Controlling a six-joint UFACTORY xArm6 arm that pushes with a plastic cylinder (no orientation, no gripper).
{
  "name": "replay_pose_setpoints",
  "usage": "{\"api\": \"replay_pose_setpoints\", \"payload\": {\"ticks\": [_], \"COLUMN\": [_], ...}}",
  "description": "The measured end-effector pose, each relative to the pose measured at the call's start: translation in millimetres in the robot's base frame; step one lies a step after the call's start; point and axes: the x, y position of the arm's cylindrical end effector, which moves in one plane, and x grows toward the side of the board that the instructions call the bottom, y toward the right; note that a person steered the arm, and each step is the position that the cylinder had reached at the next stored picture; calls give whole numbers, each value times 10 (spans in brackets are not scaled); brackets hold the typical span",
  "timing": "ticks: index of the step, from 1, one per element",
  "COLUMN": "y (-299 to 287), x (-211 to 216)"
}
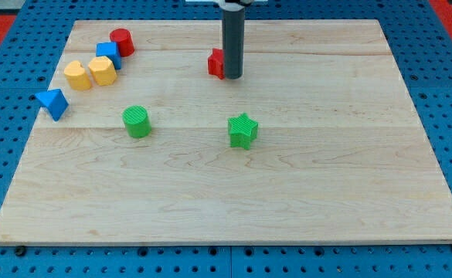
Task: Move your arm below the red star
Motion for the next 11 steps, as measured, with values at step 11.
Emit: {"api": "replay_pose_setpoints", "payload": {"ticks": [11], "y": [-36], "x": [-84]}}
